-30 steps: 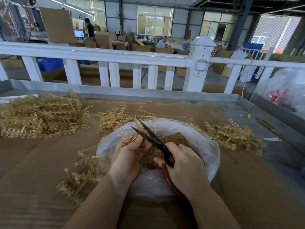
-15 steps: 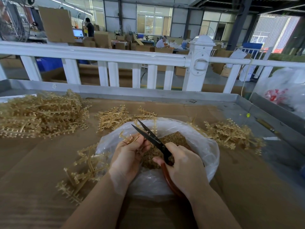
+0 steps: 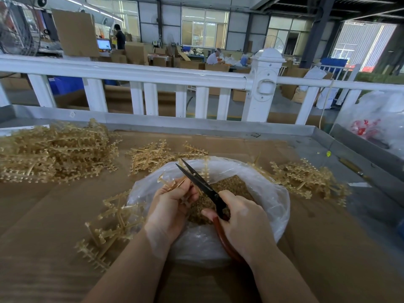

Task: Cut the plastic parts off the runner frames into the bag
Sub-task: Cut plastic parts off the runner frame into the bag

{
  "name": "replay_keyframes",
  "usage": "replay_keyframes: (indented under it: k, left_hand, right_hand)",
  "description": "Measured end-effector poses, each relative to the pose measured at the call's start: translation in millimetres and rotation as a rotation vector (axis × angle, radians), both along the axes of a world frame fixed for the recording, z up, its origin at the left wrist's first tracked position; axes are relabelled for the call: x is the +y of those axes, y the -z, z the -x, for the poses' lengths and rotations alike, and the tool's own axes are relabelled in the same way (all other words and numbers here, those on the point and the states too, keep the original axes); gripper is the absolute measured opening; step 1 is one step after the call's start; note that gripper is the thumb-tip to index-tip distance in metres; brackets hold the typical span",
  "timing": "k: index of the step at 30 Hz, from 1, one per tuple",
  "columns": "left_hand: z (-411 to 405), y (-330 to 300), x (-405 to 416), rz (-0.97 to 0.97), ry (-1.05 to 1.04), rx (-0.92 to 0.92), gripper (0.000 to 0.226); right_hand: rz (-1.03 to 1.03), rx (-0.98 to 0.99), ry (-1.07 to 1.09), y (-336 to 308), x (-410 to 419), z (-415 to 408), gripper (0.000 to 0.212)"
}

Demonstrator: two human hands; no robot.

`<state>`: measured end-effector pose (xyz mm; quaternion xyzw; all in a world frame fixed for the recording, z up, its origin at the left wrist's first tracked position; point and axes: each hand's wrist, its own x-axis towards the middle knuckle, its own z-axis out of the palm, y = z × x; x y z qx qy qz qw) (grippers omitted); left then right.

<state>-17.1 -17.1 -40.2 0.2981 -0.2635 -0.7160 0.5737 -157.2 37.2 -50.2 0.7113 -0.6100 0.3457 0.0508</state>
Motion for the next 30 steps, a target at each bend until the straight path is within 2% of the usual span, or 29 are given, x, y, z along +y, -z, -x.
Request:
replay_keyframes:
  k: [10,14,19,23,27,30]
  left_hand:
    - [-0.8,2.6,-1.2,0.019,0.041,-0.054,0.012]
    - [-1.1,4.8,-2.8,0.028,0.047,-0.063,0.012]
    - [-2.0,4.9,-1.4,0.062,0.066,-0.095,0.016]
    - [0.0,5.2,-1.1,0.027,0.026,-0.117,0.006]
    - [1.6,5.3,-3.3,0.029,-0.014,-0.068,0.024]
    - [1.5,4.9,-3.9,0.056,-0.002,-0.061,0.023]
  right_hand:
    - [0.036,0.009,0.016,2.1,-0.6,-1.1,0.032]
    - [0.016,-0.011,-0.007,2.4,-1.0,-0.5,0.037]
    - [0.005,-0.002,-0.022,1.8,-0.1,-0.1,0.033]
    - [0.049,-0.024,0.000,1.0,0.1,-1.5,0.037]
    - [0.014,-0.018,0.034,2.7,-2.7,-1.4,0.044]
    - [0.010,0.006,0.060,3.5,-4.7,-1.1,0.039]
